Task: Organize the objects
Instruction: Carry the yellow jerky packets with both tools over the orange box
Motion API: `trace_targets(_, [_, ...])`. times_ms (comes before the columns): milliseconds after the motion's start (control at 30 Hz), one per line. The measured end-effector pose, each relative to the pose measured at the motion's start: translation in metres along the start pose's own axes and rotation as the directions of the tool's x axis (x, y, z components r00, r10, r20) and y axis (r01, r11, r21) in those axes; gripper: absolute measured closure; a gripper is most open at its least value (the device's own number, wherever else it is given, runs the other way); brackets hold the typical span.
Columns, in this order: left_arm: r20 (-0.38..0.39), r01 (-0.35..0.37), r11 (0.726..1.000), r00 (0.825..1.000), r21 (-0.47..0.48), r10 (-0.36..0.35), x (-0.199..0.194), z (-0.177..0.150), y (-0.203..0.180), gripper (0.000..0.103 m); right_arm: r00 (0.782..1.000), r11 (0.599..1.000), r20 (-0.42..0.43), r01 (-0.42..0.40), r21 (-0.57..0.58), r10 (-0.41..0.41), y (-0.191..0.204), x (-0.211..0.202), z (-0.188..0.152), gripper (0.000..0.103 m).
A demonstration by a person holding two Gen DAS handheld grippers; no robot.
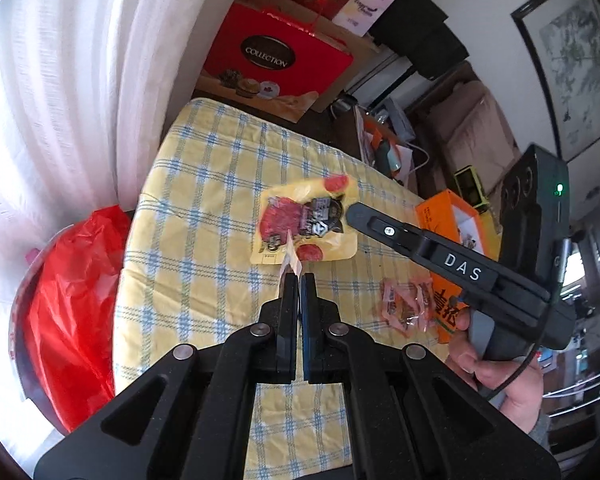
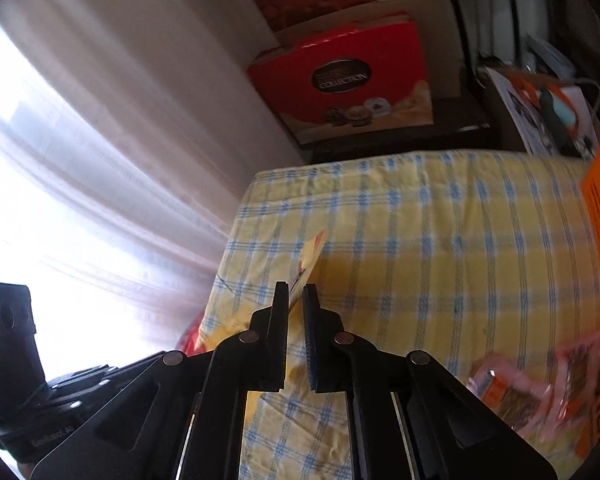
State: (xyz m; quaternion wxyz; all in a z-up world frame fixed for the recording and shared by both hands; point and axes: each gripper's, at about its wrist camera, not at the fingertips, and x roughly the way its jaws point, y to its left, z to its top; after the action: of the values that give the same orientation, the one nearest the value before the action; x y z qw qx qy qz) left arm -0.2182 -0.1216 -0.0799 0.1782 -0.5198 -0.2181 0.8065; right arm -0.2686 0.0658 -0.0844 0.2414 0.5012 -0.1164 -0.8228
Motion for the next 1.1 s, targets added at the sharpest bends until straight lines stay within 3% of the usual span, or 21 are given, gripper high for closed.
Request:
trace_targets(267, [-0.034,0.016,1.0,0.999,-0.002,-0.016,0.019,-0.007,-0.004,0.102,0.994,1.0,-0.104,-0.022,0.015,0.023,0.003,0.046,-0.006,0.094])
trace_targets(433, [-0.025,0.036,0.999,0.999,-0.022,-0.037,0.023,-0.011,0.003,0.1,0.994,1.0,-0.106,-0.018,0.025,0.021,-0.003,0.06,-0.01,0.098])
trace_targets(800, [-0.002,0.082,0.996,0.997,-0.019,-0.082,0.012,-0.008,-0.012,0.101,0.998,0.999,-0.054,-0.033,0.025,0.035,-0.019,0.021,-0.007,0.1])
trace_targets(1100, [0.008,0.135,0.989,0.991,0.063,-0.136,-0.003,-0.006,-0.066,0.101,0.999,0.999,0.046,-0.008,0.041,0.007,-0.045,-0.049,0.004,0.1])
